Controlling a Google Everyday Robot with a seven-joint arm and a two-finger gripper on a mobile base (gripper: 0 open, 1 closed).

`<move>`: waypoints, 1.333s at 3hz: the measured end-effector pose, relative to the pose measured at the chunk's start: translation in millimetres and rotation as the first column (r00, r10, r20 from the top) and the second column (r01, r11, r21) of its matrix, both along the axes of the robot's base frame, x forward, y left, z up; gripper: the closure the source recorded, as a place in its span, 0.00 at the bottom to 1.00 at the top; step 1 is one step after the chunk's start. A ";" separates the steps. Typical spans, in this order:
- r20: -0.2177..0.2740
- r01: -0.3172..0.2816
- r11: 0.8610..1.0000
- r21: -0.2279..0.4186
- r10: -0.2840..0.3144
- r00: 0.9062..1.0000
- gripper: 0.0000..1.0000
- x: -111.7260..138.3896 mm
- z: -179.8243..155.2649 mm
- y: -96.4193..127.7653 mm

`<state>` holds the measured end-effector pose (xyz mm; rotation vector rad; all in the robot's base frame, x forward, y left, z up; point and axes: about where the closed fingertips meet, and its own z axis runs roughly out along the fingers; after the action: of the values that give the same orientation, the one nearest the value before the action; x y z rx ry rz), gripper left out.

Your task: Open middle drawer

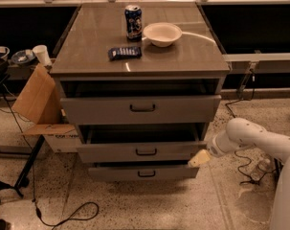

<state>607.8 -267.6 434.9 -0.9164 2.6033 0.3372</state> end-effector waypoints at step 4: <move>0.094 -0.203 0.974 0.098 0.194 0.977 0.00 4.5 5.6 24.3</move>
Offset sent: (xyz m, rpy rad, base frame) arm 0.0245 0.0123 0.0097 0.0813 -0.1328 0.0551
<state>612.3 -243.3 440.5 -1.1304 2.3980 0.4755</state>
